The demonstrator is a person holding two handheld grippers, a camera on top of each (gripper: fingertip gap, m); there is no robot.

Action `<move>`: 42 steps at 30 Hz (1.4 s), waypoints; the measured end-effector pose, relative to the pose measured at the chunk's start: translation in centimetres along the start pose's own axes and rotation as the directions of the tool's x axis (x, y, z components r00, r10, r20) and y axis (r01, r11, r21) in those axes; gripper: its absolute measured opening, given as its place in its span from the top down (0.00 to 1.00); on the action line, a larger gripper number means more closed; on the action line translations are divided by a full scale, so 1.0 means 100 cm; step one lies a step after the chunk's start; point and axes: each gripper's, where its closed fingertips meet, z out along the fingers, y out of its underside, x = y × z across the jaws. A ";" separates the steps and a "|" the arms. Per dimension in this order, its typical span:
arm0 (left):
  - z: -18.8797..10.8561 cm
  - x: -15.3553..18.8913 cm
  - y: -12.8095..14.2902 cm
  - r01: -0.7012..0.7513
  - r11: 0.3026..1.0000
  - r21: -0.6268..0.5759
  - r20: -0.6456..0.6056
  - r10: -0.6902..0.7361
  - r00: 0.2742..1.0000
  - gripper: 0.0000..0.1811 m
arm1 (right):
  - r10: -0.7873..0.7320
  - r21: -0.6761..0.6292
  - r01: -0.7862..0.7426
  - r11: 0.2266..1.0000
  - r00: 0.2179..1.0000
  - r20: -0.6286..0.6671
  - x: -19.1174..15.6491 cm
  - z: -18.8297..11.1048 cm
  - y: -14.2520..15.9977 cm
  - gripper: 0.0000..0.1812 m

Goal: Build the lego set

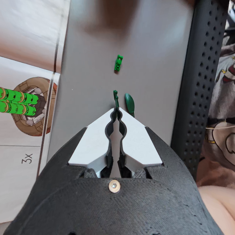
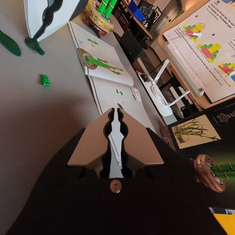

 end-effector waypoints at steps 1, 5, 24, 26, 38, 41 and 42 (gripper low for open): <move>0.000 -0.001 0.001 -0.010 1.000 -0.027 -0.008 0.009 1.000 1.00 | 0.004 0.011 -0.004 1.000 1.000 0.003 0.000 -0.001 -0.002 0.98; 0.000 -0.002 -0.007 0.001 0.999 -0.049 -0.054 -0.003 0.999 1.00 | 0.021 0.042 -0.022 0.999 0.999 0.026 -0.001 -0.004 -0.009 0.98; -0.019 -0.011 -0.014 -0.029 0.998 0.050 0.069 0.026 0.997 0.87 | 0.010 0.021 -0.011 1.000 0.998 0.062 -0.007 -0.002 -0.002 0.98; -0.025 -0.012 -0.016 -0.044 0.996 0.079 0.085 0.038 0.996 0.88 | 0.011 0.018 -0.012 1.000 0.999 0.053 -0.004 -0.003 -0.001 0.98; -0.050 -0.014 -0.024 -0.151 0.974 0.166 0.184 0.120 0.975 0.93 | -0.011 0.014 0.010 1.000 0.998 0.064 -0.008 -0.002 -0.001 0.98; -0.052 -0.015 -0.025 -0.147 0.971 0.187 0.182 0.112 0.977 0.93 | -0.026 0.011 0.026 1.000 0.997 0.077 -0.012 -0.002 -0.002 0.98; -0.053 -0.015 -0.026 -0.146 0.970 0.193 0.181 0.111 0.977 0.93 | -0.035 0.012 0.035 0.999 0.996 0.080 -0.014 -0.002 -0.003 0.98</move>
